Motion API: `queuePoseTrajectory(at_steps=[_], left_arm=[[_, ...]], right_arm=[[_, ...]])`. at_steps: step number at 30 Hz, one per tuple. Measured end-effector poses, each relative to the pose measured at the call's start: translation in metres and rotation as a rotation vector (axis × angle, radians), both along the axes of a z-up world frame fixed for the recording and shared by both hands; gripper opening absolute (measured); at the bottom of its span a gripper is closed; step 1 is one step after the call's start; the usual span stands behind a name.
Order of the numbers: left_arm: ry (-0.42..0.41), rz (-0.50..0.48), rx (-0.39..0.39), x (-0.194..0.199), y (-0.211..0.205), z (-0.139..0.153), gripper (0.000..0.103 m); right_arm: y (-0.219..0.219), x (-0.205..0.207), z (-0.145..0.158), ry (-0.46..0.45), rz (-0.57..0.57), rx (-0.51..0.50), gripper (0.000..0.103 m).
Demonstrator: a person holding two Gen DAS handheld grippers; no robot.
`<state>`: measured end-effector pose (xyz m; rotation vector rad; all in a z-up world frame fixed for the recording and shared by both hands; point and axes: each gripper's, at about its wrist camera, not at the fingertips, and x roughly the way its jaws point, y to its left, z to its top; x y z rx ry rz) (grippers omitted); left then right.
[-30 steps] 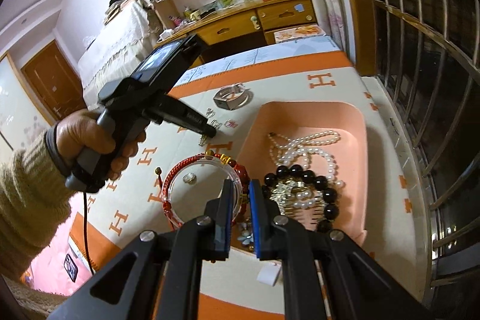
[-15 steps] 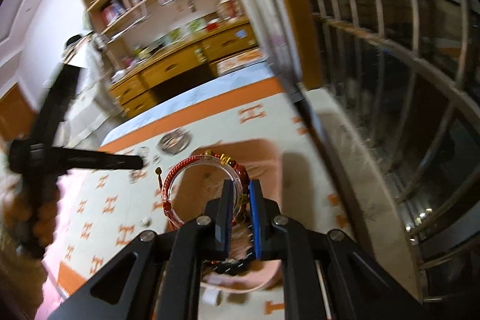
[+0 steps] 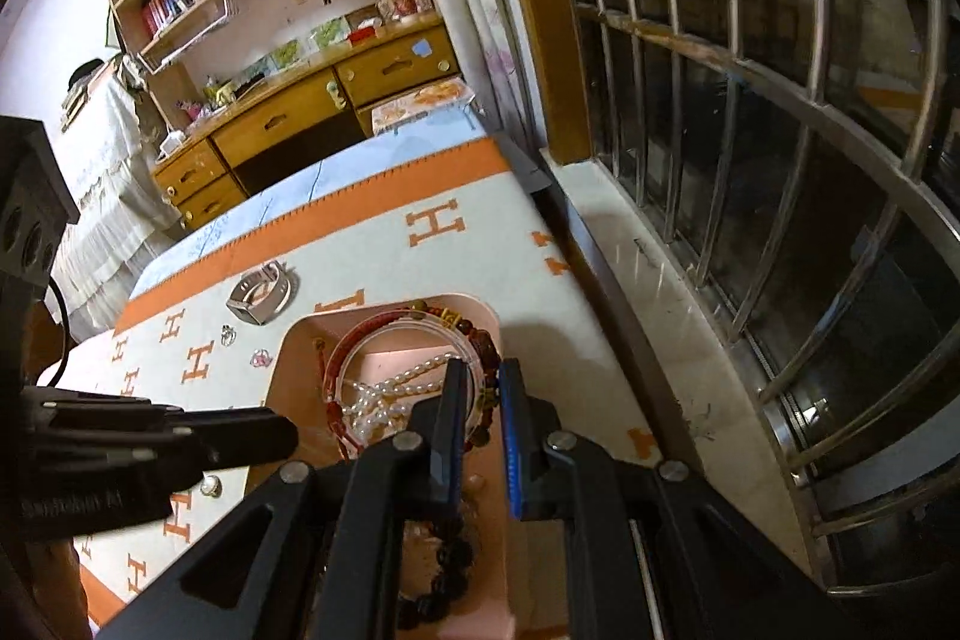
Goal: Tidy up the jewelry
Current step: 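Open both tools over the tray, dropping the red bracelet and the safety pin, then reach the right tool to the pink-strap watch and grasp it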
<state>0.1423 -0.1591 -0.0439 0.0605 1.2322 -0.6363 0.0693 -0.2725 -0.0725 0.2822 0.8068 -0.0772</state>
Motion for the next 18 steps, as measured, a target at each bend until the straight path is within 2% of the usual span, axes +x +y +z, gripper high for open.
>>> queuePoseTrajectory(at_steps=[2,5,15,18], left_arm=[[-0.015,0.000,-0.004,-0.002,0.001,0.003,0.043],[-0.046,0.009,-0.023,-0.004,0.012,0.013,0.055],[-0.119,0.109,0.052,0.011,0.070,0.046,0.057],[-0.136,0.159,0.078,0.018,0.093,0.055,0.061]], right_arm=[[0.004,0.005,-0.001,-0.002,-0.001,-0.032,0.012],[0.007,0.010,-0.001,0.022,0.028,-0.015,0.012],[0.028,0.010,0.016,0.030,0.102,-0.029,0.012],[0.034,0.011,0.026,0.036,0.133,-0.012,0.012]])
